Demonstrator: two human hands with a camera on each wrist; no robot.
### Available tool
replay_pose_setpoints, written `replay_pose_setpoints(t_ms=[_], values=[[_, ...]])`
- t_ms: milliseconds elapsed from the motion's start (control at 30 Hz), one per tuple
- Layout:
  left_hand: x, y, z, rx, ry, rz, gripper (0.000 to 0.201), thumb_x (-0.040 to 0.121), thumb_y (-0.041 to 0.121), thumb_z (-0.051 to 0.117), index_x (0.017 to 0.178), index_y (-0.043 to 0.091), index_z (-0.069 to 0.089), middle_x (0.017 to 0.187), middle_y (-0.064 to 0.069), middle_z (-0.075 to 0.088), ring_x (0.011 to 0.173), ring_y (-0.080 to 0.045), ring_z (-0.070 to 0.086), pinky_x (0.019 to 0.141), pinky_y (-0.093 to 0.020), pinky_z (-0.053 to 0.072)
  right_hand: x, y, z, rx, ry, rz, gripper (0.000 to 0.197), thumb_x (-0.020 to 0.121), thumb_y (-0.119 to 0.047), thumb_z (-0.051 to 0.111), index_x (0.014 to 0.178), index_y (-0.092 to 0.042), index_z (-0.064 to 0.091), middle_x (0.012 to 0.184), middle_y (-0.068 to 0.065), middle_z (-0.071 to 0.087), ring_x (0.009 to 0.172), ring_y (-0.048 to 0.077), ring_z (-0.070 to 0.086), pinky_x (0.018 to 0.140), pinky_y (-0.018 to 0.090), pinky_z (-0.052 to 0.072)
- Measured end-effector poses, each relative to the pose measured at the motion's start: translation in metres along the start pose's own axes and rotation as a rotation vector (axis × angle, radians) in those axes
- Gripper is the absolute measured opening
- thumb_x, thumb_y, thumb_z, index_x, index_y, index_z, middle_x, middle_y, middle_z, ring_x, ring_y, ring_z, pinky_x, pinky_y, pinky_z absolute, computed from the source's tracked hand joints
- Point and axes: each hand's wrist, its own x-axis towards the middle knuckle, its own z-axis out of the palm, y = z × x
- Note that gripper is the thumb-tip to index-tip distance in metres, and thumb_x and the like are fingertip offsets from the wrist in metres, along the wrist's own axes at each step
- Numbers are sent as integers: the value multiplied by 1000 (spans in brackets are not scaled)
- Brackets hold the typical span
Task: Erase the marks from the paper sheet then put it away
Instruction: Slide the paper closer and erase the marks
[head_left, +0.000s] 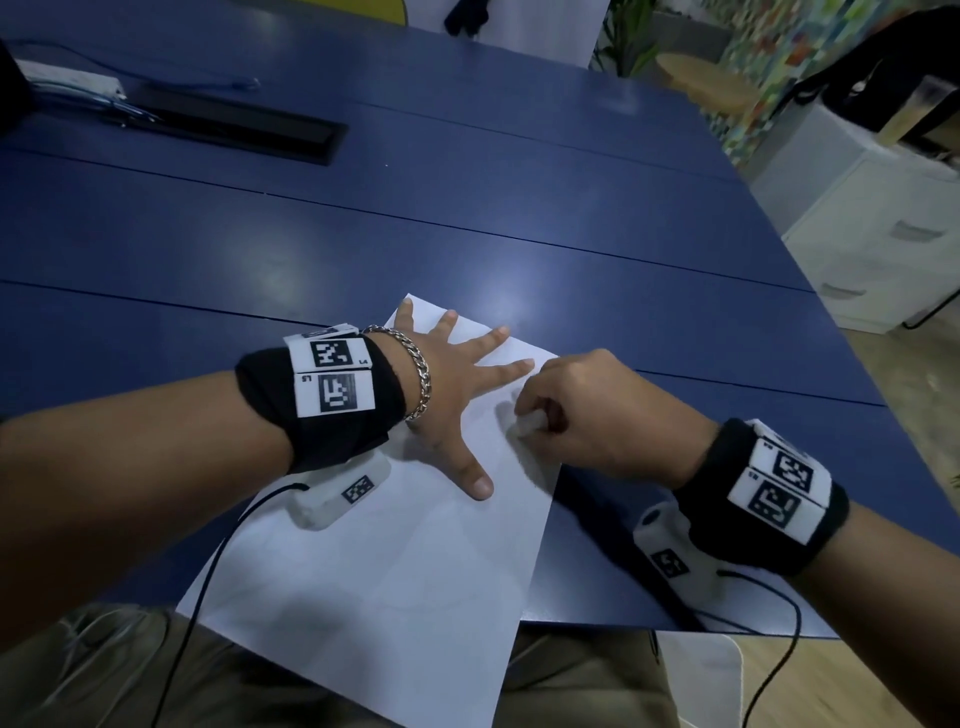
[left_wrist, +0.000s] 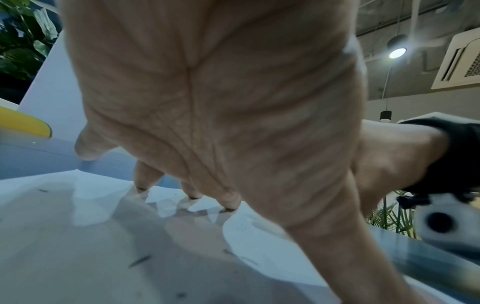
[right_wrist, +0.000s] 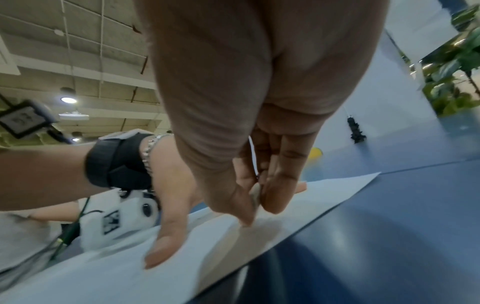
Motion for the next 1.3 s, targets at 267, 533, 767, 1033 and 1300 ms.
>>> replay_pose_setpoints(t_ms=[267,533,767,1033,1300], values=[[-2,1,1,7,11,-5,141,46,105,58,147,63,-30,166,17,-35,157,-43,-19,114,-80,-8,-2,-19,6,32,-14,-4,11,84,-21,62,73,-25,61,71,-8,58,61,11,53,57,30,48],[-3,3,3,14,12,-61,145,36,111,47,147,61,-33,166,15,-35,158,-44,-14,119,-75,-1,14,14,-4,-10,72,81,14,83,-23,64,91,-22,75,78,-5,68,71,16,63,67,39,58],[-5,7,3,33,35,-109,144,40,112,44,151,58,-30,168,12,-31,158,-45,-8,116,-77,-4,13,7,-2,25,71,76,14,84,-24,65,93,-24,76,77,-8,69,69,9,63,66,31,57],[-6,10,3,16,17,-133,144,42,112,45,150,56,-32,168,12,-34,158,-47,-10,115,-80,-4,15,12,-9,54,26,37,10,85,-26,70,92,-25,77,75,-10,70,69,6,65,68,32,58],[-5,10,2,36,10,-134,145,40,113,42,149,56,-33,167,10,-35,157,-50,-9,114,-79,-4,8,0,-5,48,-58,-31,11,84,-32,68,88,-25,76,74,-9,70,69,9,64,66,30,55]])
